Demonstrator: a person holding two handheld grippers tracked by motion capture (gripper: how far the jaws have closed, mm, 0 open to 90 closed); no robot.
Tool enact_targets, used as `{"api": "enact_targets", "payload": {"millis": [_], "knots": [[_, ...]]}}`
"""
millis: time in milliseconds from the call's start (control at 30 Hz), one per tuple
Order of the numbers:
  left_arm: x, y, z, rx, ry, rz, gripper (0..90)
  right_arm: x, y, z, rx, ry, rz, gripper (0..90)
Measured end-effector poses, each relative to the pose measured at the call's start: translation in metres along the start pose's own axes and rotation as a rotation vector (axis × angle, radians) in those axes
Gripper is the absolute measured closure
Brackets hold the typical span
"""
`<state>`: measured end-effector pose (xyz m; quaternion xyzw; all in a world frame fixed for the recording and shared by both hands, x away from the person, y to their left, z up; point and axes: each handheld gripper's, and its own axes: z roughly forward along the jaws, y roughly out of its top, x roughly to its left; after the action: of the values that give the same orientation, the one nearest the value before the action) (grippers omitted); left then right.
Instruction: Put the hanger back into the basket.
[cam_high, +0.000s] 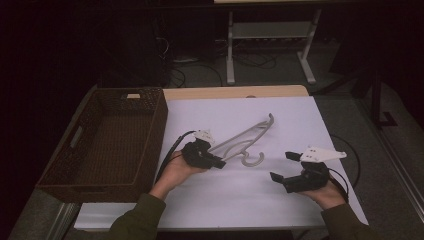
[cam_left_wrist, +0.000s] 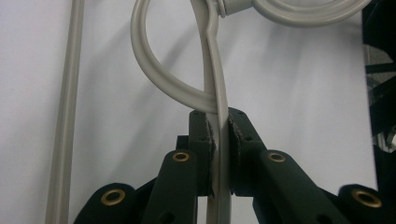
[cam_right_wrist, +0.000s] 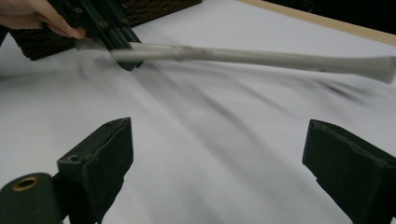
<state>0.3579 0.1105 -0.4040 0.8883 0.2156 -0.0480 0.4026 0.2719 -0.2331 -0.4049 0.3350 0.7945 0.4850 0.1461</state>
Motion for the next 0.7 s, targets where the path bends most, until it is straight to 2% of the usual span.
{"api": "enact_targets", "payload": {"millis": [233,267,333,467,567,700], "knots": [[-0.002,0.007,-0.019,-0.041,0.012,-0.012,82.2,-0.002,-0.01,-0.009,0.0,-0.04,0.019,7.5],[-0.003,0.009,-0.025,-0.052,0.009,-0.031,82.2,-0.002,-0.011,-0.01,0.002,-0.043,0.026,7.5],[-0.004,0.009,-0.027,-0.059,0.011,-0.036,82.2,-0.003,-0.012,-0.01,0.002,-0.045,0.021,7.5],[-0.006,0.015,-0.044,-0.062,0.037,-0.043,82.2,-0.005,-0.014,-0.011,0.001,-0.052,0.023,7.0],[-0.008,0.019,-0.051,-0.077,0.039,-0.055,82.2,-0.005,-0.015,-0.01,0.005,-0.05,0.02,6.8],[-0.013,0.025,-0.065,-0.081,0.073,-0.069,82.1,-0.006,-0.014,-0.01,-0.002,-0.053,0.016,6.6]]}}
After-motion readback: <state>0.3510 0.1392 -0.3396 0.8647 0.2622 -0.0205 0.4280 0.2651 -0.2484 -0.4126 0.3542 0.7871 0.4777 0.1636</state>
